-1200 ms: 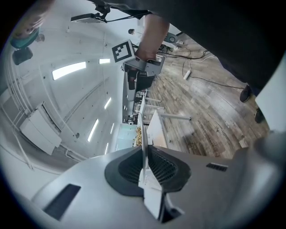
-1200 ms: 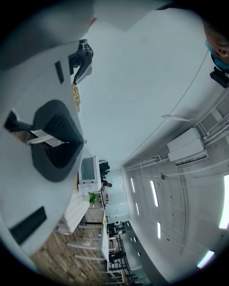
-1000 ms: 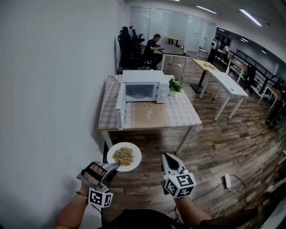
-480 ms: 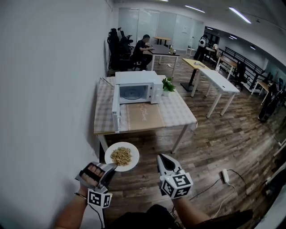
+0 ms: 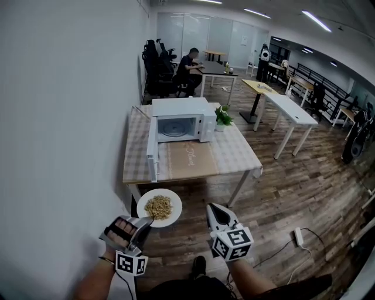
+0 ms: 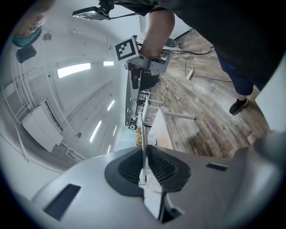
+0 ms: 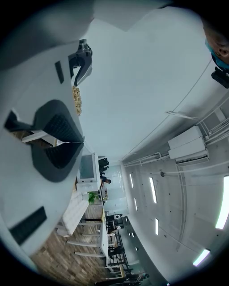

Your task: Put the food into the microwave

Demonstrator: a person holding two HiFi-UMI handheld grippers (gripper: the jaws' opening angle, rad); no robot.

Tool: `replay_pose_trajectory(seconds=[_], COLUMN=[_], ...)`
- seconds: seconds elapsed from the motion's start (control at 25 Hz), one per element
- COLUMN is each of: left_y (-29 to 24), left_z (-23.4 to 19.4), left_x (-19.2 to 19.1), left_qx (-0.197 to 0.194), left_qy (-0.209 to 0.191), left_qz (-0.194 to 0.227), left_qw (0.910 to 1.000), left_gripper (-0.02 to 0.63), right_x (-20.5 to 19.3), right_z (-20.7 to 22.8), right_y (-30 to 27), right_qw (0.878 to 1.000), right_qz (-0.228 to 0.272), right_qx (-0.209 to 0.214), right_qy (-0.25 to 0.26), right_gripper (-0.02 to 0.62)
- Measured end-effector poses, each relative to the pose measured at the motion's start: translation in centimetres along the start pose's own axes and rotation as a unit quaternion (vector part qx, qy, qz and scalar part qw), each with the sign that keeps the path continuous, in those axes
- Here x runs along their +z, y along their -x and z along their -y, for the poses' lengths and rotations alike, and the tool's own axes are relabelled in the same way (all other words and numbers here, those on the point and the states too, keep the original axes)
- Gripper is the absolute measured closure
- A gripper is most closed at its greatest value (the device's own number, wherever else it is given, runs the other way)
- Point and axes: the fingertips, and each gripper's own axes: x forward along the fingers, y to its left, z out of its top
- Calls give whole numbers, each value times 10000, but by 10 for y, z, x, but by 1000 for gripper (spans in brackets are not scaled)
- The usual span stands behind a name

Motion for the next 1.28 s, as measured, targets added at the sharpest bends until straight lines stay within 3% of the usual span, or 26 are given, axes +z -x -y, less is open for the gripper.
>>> replay_pose_trajectory(seconds=[0.72, 1.28], left_y=[-129, -222], left_z=[-29, -33], left_x=[-9, 9], left_qx=[-56, -267], left_qy=[69, 92], left_qz=[-311, -626], left_qw=[9995, 9976], left_gripper=[568, 568], right_x=[22, 27], right_z=[106, 184], right_y=[-86, -114], right_qw=[9995, 9971], right_qz=[-130, -223], right_qx=[290, 729], right_qy=[-35, -43], right_gripper=[586, 586])
